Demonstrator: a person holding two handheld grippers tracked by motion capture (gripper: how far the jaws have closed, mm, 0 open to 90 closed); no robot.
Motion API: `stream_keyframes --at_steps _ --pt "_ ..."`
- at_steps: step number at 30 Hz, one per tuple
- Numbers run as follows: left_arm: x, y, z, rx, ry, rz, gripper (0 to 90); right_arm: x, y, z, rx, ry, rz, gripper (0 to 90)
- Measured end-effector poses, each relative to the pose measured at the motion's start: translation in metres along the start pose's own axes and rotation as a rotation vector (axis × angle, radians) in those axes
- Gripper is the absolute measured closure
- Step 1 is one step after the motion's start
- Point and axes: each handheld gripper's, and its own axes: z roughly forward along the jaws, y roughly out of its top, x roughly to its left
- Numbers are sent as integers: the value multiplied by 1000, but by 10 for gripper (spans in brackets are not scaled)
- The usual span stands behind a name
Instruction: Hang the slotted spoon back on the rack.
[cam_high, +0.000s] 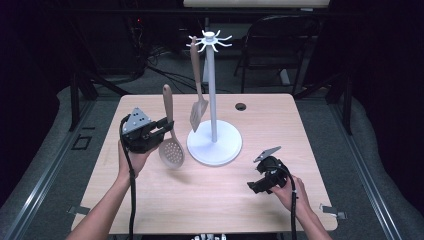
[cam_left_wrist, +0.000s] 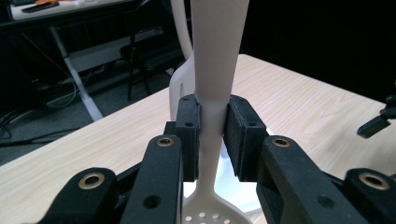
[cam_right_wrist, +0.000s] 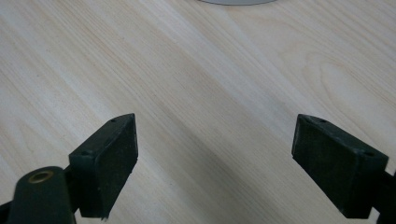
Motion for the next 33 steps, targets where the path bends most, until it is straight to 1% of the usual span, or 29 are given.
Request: stream_keyframes --at_steps 3,6,7,8,9,13,14,15,16,18,19,22,24,25,27,30,31,32,33 --pt "-3 6 1 -6 -6 9 760 0 0 1 -8 3 -1 139" --pt "-5 10 5 -11 -15 3 761 1 0 1 3 12 0 139" --pt "-5 12 6 -6 -16 11 761 1 -1 2 -8 14 5 139" --pt "-6 13 7 -6 -18 13 760 1 -1 2 -5 13 5 139" --pt "-7 16 8 -7 -16 24 760 0 -1 2 6 2 -5 139" --pt "-9 24 12 -4 -18 28 760 1 2 2 4 2 -1 139" --pt "-9 26 13 -3 -17 30 760 2 2 3 2 14 3 139" --pt "-10 29 14 -3 -15 29 760 2 2 3 13 7 -7 139" --pt "-11 31 15 -4 -10 29 760 3 2 4 3 14 2 139" --pt "-12 35 17 2 -6 37 761 3 2 4 6 11 1 139" --pt "-13 37 18 -2 -4 34 760 2 2 3 11 12 -4 139" --pt "-14 42 23 3 -6 32 760 2 1 3 -5 6 7 139" --pt "-14 46 25 10 -5 30 760 2 1 3 -4 5 5 139" --pt "-14 48 26 12 -4 30 760 1 2 2 8 1 -4 139" --pt "-15 53 29 13 -4 25 761 2 2 3 0 11 3 139" --pt "-16 59 33 16 -8 20 761 2 2 3 -1 12 4 139" --pt "-16 61 34 17 -7 17 760 1 2 2 9 1 -5 139" --pt "-17 63 35 19 -6 15 760 2 1 3 -2 10 4 139" --pt "-17 65 36 18 -6 12 760 2 1 3 -1 9 4 139"
